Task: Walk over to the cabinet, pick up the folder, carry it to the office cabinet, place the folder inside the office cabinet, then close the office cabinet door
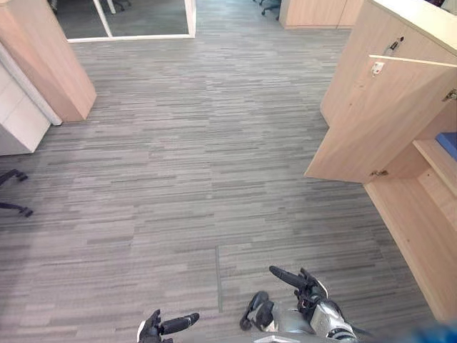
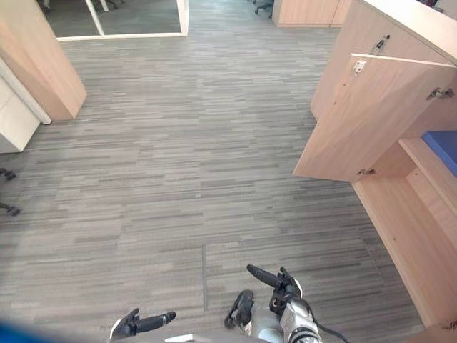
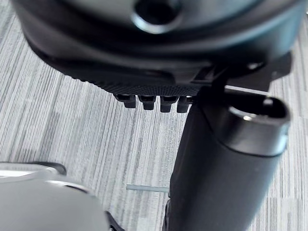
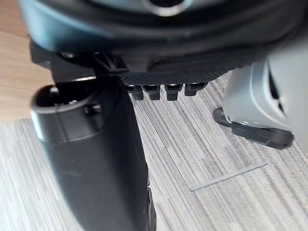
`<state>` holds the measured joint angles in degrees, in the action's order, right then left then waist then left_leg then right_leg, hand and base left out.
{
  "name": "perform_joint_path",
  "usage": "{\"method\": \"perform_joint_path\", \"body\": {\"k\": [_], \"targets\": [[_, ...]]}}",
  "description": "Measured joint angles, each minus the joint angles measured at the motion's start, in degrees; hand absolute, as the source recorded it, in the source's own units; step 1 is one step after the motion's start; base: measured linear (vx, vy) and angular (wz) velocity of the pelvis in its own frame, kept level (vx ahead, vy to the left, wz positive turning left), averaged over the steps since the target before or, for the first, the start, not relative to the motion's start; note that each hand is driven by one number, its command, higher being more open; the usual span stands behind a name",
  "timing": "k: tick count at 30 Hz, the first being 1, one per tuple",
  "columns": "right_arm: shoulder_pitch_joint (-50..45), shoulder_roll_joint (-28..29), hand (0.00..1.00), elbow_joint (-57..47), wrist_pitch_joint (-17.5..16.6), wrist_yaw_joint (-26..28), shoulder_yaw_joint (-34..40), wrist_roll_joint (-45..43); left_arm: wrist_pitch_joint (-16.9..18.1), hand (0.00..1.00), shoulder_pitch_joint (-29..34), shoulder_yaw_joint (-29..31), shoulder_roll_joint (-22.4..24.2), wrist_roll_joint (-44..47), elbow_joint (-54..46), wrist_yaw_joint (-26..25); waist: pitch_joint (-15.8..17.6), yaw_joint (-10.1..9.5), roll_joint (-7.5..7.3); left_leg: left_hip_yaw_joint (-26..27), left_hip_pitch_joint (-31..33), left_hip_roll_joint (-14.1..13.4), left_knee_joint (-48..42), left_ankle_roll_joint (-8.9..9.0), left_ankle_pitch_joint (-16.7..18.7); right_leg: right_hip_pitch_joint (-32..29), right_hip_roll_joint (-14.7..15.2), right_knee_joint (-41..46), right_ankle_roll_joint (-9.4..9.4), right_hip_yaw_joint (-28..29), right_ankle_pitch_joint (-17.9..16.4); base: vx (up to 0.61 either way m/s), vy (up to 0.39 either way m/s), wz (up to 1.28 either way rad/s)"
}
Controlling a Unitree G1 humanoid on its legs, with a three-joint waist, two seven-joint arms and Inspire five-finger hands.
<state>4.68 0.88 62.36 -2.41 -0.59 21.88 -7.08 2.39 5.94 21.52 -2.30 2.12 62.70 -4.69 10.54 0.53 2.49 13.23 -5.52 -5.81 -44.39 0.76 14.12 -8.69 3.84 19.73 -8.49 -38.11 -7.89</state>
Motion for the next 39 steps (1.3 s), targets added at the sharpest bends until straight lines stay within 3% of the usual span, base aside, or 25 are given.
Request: {"method": "perform_joint_path", "body": {"k": [1,2,5,8,9,10,11,12,13,15,16,17,18,20,21,22,24,25,26,28,30,31,32,36,39], "targets": [[-0.42,-0.04,1.00,-0.46,0.72,-0.16,-0.03,-0.01,-0.07,1.00,1.39,1.33,0.72,1.35,0.01,-0.13,-0.19,-0.42,0.79,0.66,3.53,-3.28,-9.95,0.19,-5.63,2.32,-2.33,-1.10,0.31,2.67,-1.01,0.68,0.031,-1.60],[-0.68,-0.16,1.00,0.89,1.21,-0.29,1.31,-0.11,0.26,1.00,1.88,3.74,1.31,6.44,-0.10,0.14,0.38,-1.18,0.44,0.51,8.73,-6.38,-23.76,0.27,-4.73,7.27,-4.58,-1.56,1.33,8.22,-3.63,0.82,0.108,-1.71],[-0.70,-1.15,1.00,4.22,1.80,-0.79,3.07,-0.11,1.26,1.00,1.64,4.81,1.29,10.38,-1.79,0.41,1.34,-2.99,-1.76,0.06,13.81,-6.57,-25.23,-0.20,-1.23,14.88,-4.47,-4.72,3.11,16.40,-4.55,0.66,0.168,-1.46],[-0.73,-2.38,1.00,6.13,2.40,-1.37,4.13,-0.09,1.37,1.00,1.62,6.15,1.41,13.01,-2.71,0.24,1.65,-3.22,-2.86,-7.15,21.20,-2.47,-11.38,0.59,2.40,19.14,-1.06,-7.10,6.99,24.72,-5.49,0.52,0.310,-1.66],[-0.93,-2.48,1.00,6.44,2.46,-1.52,5.32,-0.08,1.36,1.00,1.66,7.08,1.65,13.08,-2.81,-0.02,1.85,-3.21,-3.10,-13.24,22.50,0.18,0.09,1.49,2.46,19.96,0.90,-7.00,8.89,28.06,-6.62,0.51,0.463,-1.59],[-1.31,-2.48,1.00,6.70,2.49,-1.62,6.22,-0.07,1.21,1.00,2.04,7.33,1.97,13.09,-2.65,-0.52,1.71,-3.25,-2.92,-21.18,22.57,1.52,11.76,3.14,1.23,20.08,2.57,-6.49,11.78,31.27,-8.53,0.51,0.497,-1.49],[-1.88,-2.54,1.00,6.68,2.44,-1.62,6.20,-0.05,1.22,1.00,2.30,7.91,2.37,13.13,-2.55,-0.61,1.39,-3.25,-2.37,-25.35,22.52,1.57,16.97,4.10,-0.08,20.20,3.06,-6.07,13.02,32.60,-9.61,0.64,0.656,-1.25],[-3.71,-1.45,1.00,6.67,2.51,-1.75,6.54,-0.43,1.19,1.00,2.23,8.96,2.05,13.28,-1.51,-1.15,0.95,-3.52,-3.61,-24.53,21.43,3.75,16.07,7.09,-6.30,21.60,6.28,-4.99,14.83,34.76,-11.26,0.53,0.533,-0.76],[-3.86,-0.82,1.00,6.76,2.79,-1.58,6.51,-0.49,1.33,1.00,2.47,9.15,1.69,13.26,-1.51,-1.62,0.13,-3.43,-4.92,-23.40,21.27,4.69,15.52,6.87,-4.95,21.36,7.58,-4.53,14.46,35.12,-10.74,0.65,0.575,-0.74],[-4.17,-0.47,1.00,6.79,2.62,-1.23,6.13,0.12,1.74,1.00,2.18,9.27,1.43,13.32,-1.24,-2.28,-0.47,-3.53,-5.69,-21.17,20.08,5.97,11.34,4.99,-0.95,20.66,9.45,-0.85,13.61,36.78,-7.55,0.51,0.424,-0.65],[-4.57,-0.11,1.00,6.92,2.21,-1.02,6.11,0.24,1.59,1.00,2.99,10.26,1.23,13.34,-1.29,-2.24,-1.93,-4.03,-6.94,-16.93,17.49,7.22,11.07,1.83,1.25,17.96,12.46,5.50,13.91,39.92,-6.49,0.47,0.434,-0.88],[-4.61,-0.01,1.00,6.70,2.05,-0.84,6.12,0.33,1.57,1.00,3.30,10.58,1.14,13.34,-1.31,-2.26,-2.52,-4.12,-7.39,-14.92,16.22,7.82,11.77,1.02,1.80,15.61,13.90,9.67,12.97,41.29,-5.93,0.52,0.485,-1.34],[-4.63,-0.26,1.00,5.78,1.85,-0.27,6.18,0.33,1.52,1.00,3.63,10.93,1.10,13.18,-1.26,-2.24,-2.71,-4.26,-7.70,-11.32,12.88,9.37,13.93,-0.54,2.37,9.85,16.53,20.00,9.11,43.73,-3.23,0.38,0.348,-1.36],[-4.63,-1.73,1.00,5.62,1.22,0.44,6.21,0.33,1.23,1.00,4.39,10.88,0.94,12.59,-0.62,-2.05,-2.20,-3.48,-6.79,-6.83,4.76,11.18,19.02,-1.98,2.64,3.36,19.93,36.12,4.13,41.91,-0.42,0.33,0.304,-1.13],[-5.35,-2.41,1.00,5.29,0.78,0.40,6.20,0.39,1.01,1.00,4.88,10.84,1.05,11.71,-0.24,-1.91,-2.48,-2.60,-5.45,-6.03,0.76,11.22,21.08,-2.32,2.64,2.57,20.68,40.68,2.58,37.08,-0.82,0.24,0.190,-0.65],[-6.52,-3.13,1.00,4.73,0.60,0.42,6.20,0.43,0.92,1.00,5.17,10.81,1.17,10.79,0.00,-1.40,-3.18,-2.04,-4.34,-5.95,-2.46,11.11,22.71,-2.38,2.63,1.55,20.75,42.08,2.67,30.35,-0.82,0.33,0.193,-0.75],[-6.55,-3.61,1.00,4.63,0.90,0.76,6.64,0.21,0.91,1.00,4.60,10.84,1.14,10.69,0.08,-0.98,-3.58,-1.62,-3.51,-5.55,-5.34,10.89,24.23,-3.17,3.10,-0.44,20.04,40.53,2.56,23.50,-2.21,0.30,0.076,-0.57],[-6.57,-3.75,1.00,4.74,1.05,0.95,6.75,0.26,0.87,1.00,4.31,9.70,1.60,10.85,0.13,-1.07,-3.93,-1.12,-2.78,-4.75,-7.69,10.13,26.66,-3.20,3.16,-0.12,19.07,38.71,4.55,21.59,-4.41,0.32,-0.039,-0.56],[-5.58,-4.77,1.00,4.69,1.28,1.22,6.71,0.27,0.90,1.00,3.55,8.08,2.00,10.86,-0.01,-1.04,-3.49,-0.98,-1.73,-4.06,-8.93,8.32,28.19,-2.90,3.36,-1.54,17.84,37.66,5.72,18.77,-9.58,0.32,-0.059,-0.65],[-4.32,-5.07,1.00,4.43,1.42,1.33,5.63,0.32,0.76,1.00,2.62,6.68,2.45,10.84,0.11,-1.28,-2.05,-0.81,-0.61,-3.04,-10.60,5.05,29.47,-2.90,3.35,-3.71,14.95,32.20,6.64,14.22,-11.58,0.23,-0.125,-0.80],[-4.41,-4.73,1.00,4.35,1.27,1.24,4.18,0.40,0.81,1.00,2.37,4.78,1.85,11.19,-0.02,-0.93,-1.57,-0.80,-1.83,-2.56,-12.07,3.49,30.62,-2.83,3.37,-5.00,12.70,21.35,9.34,12.80,-8.60,0.22,-0.259,-0.60],[-5.22,-4.15,1.00,4.93,1.33,1.18,3.11,0.83,1.00,1.00,2.44,3.89,0.43,11.24,-0.09,-0.96,-1.68,-0.93,-4.11,-2.70,-13.79,4.25,31.98,-2.54,3.50,-5.07,12.23,13.40,9.37,13.61,-0.75,0.24,-0.317,-0.47],[-5.96,-5.28,1.00,5.20,1.67,1.27,3.19,0.84,0.96,1.00,1.88,3.13,0.71,11.29,0.65,-1.37,-1.79,-0.82,-2.93,-3.29,-15.68,2.54,33.16,-1.19,3.84,-4.47,9.93,13.89,7.53,13.77,-0.25,0.27,-0.316,-0.50],[-6.58,-6.53,1.00,5.97,1.90,1.07,2.66,1.28,1.19,1.00,0.94,2.40,2.79,12.09,0.65,-1.15,-2.54,0.20,0.05,-5.13,-14.43,-1.26,31.00,1.32,0.75,-3.14,3.49,8.65,6.26,13.96,-1.20,0.31,-0.276,-0.42],[-7.94,-6.50,1.00,6.59,2.25,1.01,0.94,1.33,1.34,1.00,0.13,3.08,3.40,13.28,0.37,-1.07,-2.70,0.38,-0.01,-7.47,-8.05,-4.68,13.38,3.07,-4.84,3.06,-1.92,0.51,5.79,14.51,-1.35,0.30,-0.264,-0.33]]}}
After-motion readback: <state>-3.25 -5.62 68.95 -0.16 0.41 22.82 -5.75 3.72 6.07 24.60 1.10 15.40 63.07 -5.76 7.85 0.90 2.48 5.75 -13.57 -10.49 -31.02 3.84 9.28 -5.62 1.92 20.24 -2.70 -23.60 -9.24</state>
